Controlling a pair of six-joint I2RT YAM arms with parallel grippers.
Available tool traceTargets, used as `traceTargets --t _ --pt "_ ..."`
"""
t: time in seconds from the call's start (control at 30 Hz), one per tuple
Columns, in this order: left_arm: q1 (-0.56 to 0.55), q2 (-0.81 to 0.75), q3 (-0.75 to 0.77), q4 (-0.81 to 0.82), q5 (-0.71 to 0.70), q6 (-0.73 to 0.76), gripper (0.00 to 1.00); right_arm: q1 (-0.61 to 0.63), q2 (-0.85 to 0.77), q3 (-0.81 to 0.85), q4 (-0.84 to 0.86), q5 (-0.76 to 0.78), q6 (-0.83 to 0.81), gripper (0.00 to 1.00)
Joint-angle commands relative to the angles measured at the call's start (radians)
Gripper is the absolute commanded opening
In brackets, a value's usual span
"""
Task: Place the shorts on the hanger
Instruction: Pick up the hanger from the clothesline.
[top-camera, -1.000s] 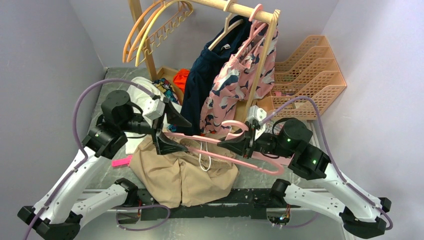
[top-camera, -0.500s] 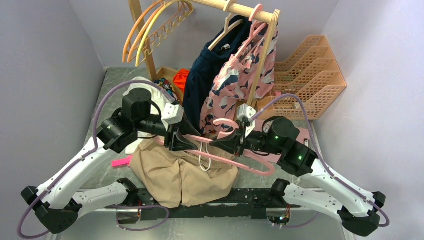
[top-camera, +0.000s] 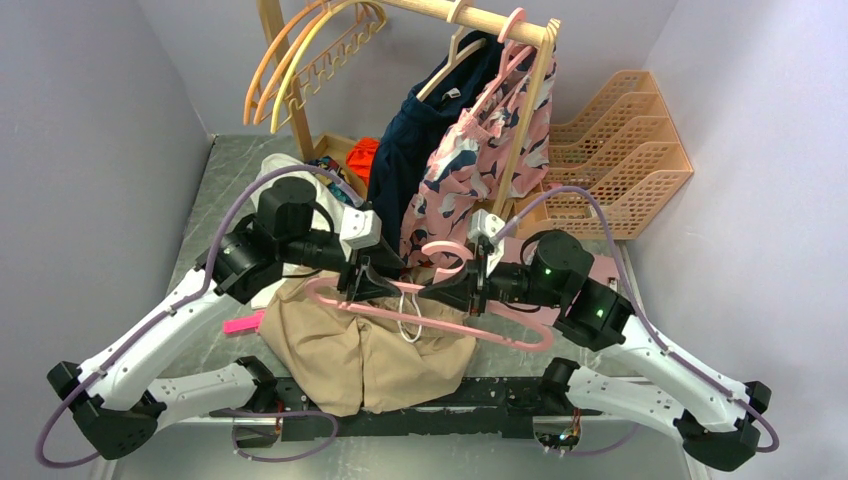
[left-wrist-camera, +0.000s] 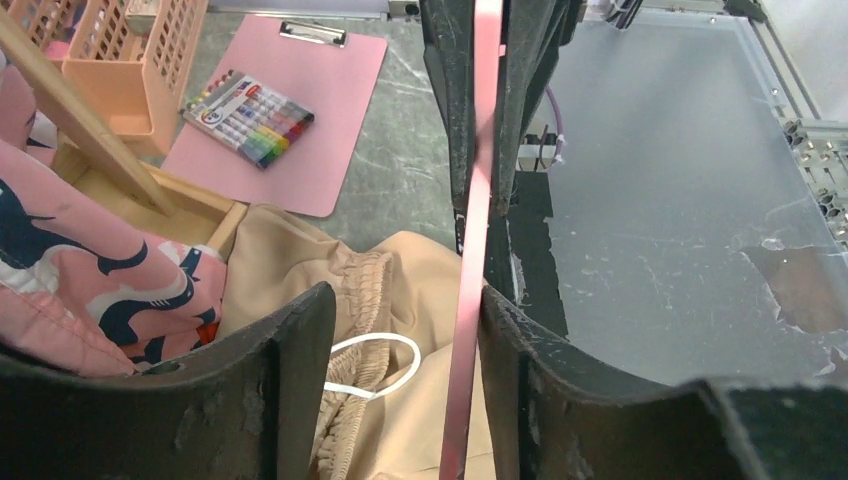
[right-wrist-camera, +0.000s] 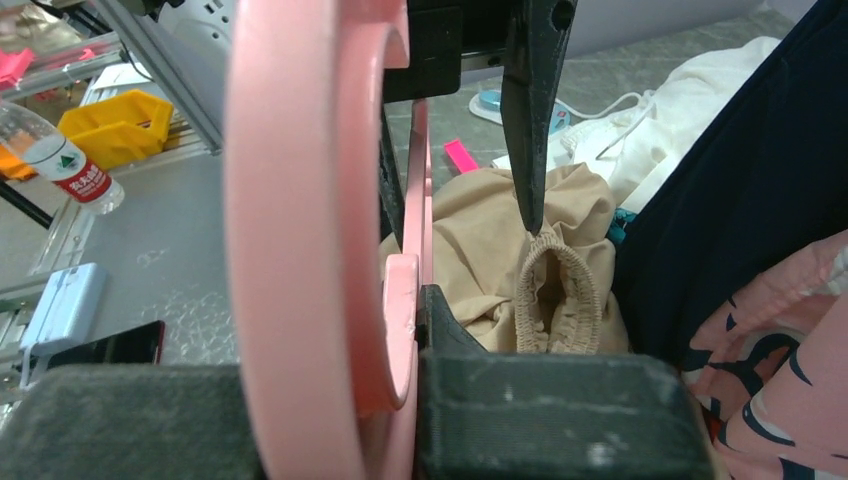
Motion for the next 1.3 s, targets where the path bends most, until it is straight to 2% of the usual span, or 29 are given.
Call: traceTargets --t 0.0,0.17,0.33,0.43,0.57,0.73,0.87,0.93,1.13,1.27 --pt "-0.019 0.020 0.027 -0.051 -0.068 0.041 0.58 0.003 -0.006 0.069 -0.001 -0.023 -0.040 0.00" --pt "-0.030 0.014 0.026 -0.075 -0.055 0.053 0.56 0.002 0.013 0.146 -0.108 0.000 -0.125 0.00" --pt "-0.035 0.007 0.021 -0.089 -0.044 0.062 0.48 0.004 0.026 0.180 -0.187 0.019 -0.185 0.00" --pt "-0.036 0.017 0.027 -0.094 -0.044 0.068 0.37 0.004 0.033 0.185 -0.200 0.016 -0.198 0.00" --pt "-0.040 0.030 0.035 -0.096 -0.050 0.072 0.09 0.002 0.032 0.171 -0.189 0.006 -0.194 0.00" --pt "-0.040 0.032 0.043 -0.088 -0.087 0.064 0.07 0.002 0.037 0.182 -0.220 0.004 -0.178 0.00" --pt "-0.040 0.023 0.036 -0.085 -0.101 0.064 0.07 0.003 0.029 0.206 -0.299 0.021 -0.169 0.42" --pt "-0.039 0.023 0.034 -0.086 -0.097 0.065 0.07 0.002 0.010 0.206 -0.337 0.031 -0.166 0.53" --pt "-0.041 0.023 0.025 -0.096 -0.069 0.072 0.07 0.003 -0.031 0.206 -0.432 0.075 -0.175 0.56" --pt "-0.039 0.023 0.031 -0.103 -0.048 0.080 0.07 0.002 -0.033 0.220 -0.465 0.118 -0.187 0.53"
